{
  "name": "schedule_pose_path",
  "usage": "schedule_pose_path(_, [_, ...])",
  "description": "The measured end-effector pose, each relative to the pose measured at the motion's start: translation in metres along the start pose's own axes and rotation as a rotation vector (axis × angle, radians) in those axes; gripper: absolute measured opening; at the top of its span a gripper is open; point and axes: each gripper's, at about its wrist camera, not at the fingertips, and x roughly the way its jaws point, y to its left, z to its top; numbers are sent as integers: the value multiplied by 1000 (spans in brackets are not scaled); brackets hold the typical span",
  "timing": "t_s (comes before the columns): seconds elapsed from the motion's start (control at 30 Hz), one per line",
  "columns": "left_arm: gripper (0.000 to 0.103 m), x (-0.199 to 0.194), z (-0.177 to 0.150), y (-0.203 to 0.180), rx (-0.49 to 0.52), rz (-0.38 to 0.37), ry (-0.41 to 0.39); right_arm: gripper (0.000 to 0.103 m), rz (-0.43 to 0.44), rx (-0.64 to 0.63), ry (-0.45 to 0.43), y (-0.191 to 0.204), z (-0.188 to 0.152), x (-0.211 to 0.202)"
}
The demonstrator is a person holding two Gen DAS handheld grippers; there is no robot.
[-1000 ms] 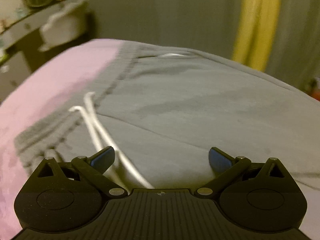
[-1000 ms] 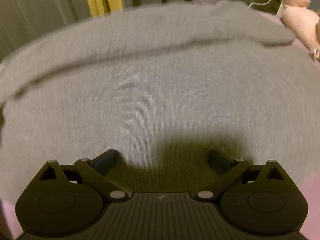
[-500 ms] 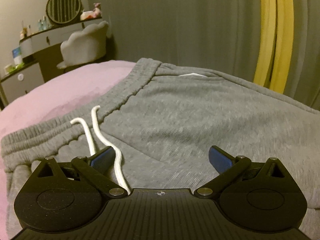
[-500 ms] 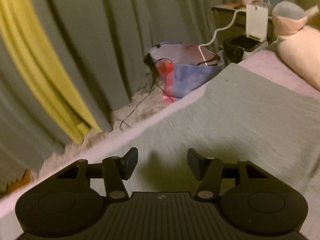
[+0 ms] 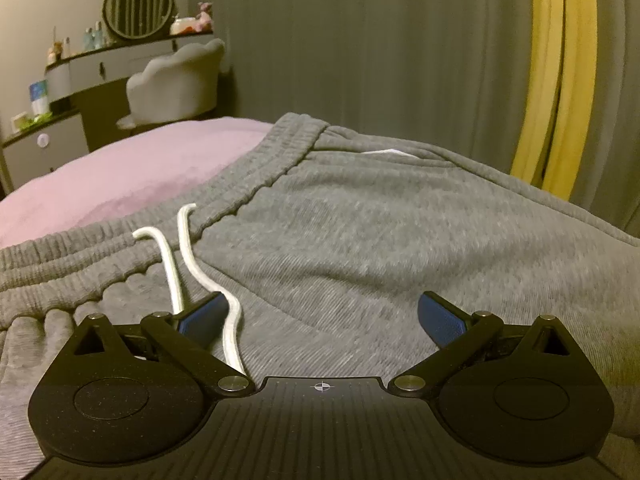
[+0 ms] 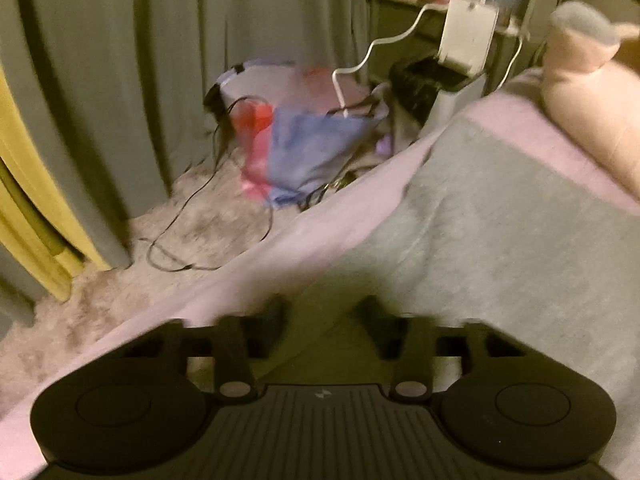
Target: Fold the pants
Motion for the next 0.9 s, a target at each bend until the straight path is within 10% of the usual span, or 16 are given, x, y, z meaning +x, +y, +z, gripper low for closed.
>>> schedule_pose_path(0.07, [103,0,1,0,-2,-2,4,6,15,-22,-16,-5,-2,-9])
schedule_pose_path(0.33, [103,1,5,8,-42,-36,33,5,210,145,-218,-119,-65,-116])
schedule_pose_path(0.6, [103,-1,8,19,-90,-95,52,0,149,259,-92,-233,-189,-144])
schedule_pose_path(0.9, [103,-6,14,29,-126,-133,66,30,396,640,-60,-299,-172,-121])
